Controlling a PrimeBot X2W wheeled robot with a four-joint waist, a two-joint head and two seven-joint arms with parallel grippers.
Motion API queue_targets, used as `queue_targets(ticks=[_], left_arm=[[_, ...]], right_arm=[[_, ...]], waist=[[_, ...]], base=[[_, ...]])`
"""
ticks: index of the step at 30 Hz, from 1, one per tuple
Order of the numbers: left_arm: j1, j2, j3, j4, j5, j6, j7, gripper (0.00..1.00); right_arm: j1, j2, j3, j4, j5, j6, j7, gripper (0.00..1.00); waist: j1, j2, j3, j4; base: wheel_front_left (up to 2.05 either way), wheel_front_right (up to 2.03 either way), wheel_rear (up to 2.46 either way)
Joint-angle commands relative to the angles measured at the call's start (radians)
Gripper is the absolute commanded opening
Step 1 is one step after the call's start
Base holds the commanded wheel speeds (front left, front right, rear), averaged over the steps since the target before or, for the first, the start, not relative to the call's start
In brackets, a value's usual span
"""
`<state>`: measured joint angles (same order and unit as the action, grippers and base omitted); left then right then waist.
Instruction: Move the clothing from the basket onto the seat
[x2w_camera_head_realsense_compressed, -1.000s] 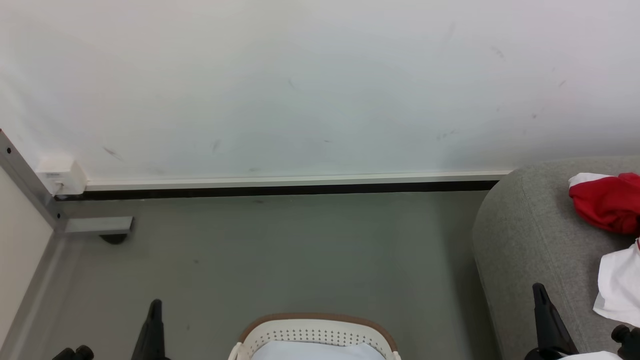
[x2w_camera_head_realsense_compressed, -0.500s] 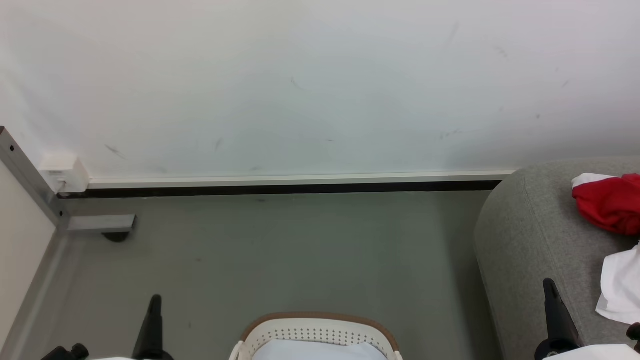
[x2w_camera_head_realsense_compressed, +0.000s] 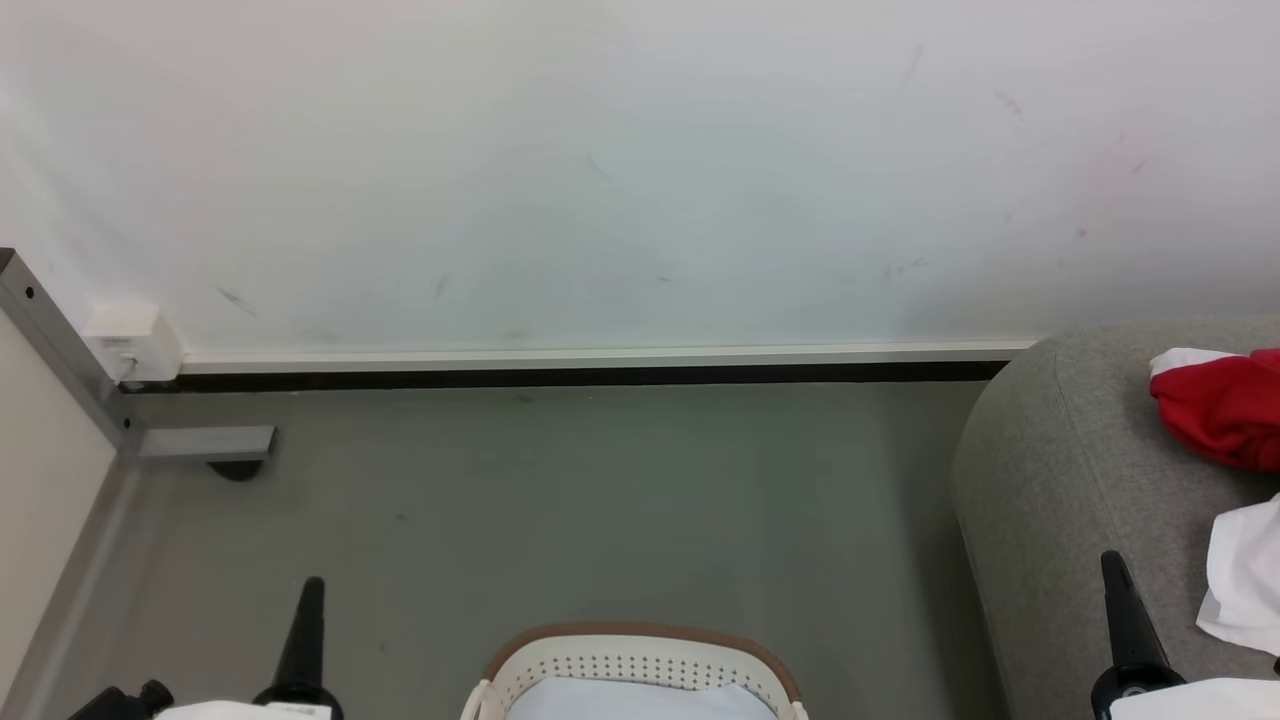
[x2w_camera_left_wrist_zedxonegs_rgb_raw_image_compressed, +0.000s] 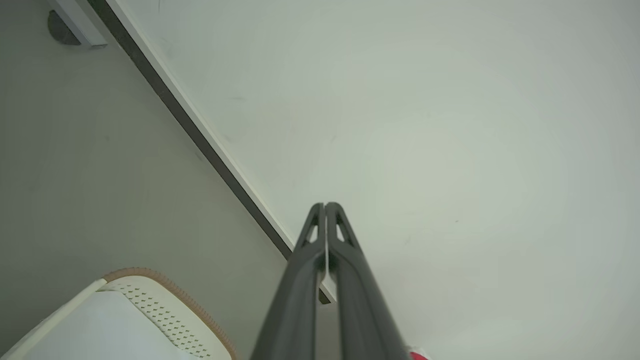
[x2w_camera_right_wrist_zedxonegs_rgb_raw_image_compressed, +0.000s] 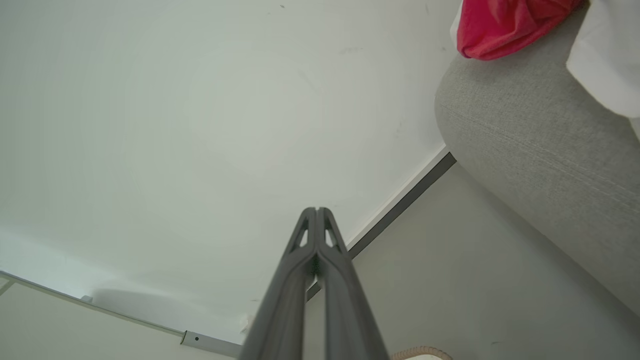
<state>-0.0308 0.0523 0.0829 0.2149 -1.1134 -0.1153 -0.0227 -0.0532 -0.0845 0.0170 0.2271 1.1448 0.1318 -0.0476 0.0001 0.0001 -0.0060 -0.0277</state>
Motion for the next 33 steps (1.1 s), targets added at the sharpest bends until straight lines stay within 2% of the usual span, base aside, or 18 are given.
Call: queue_targets(ticks=[1,33], left_arm=[[-0.021,0.004,0.005,-0.005,-0.036,-0.007,0.008,0.00],[-0.056,0.001,0.022,0.017,-0.302,-0.013,0.084,0.00]], right_arm=[[-0.022,-0.001,-0.011,-0.004,0.036,-0.001,0.009,0.00],[-0.043,0.008,-0.067,0.008,0.296,-0.002,0.085,0.00]], waist=[[0.0000,-0.0001,0.000,0.001],[0.0000,-0.0001,0.005,0.014]], base=[[0.00,0.00,0.00],[0.00,0.00,0.00]])
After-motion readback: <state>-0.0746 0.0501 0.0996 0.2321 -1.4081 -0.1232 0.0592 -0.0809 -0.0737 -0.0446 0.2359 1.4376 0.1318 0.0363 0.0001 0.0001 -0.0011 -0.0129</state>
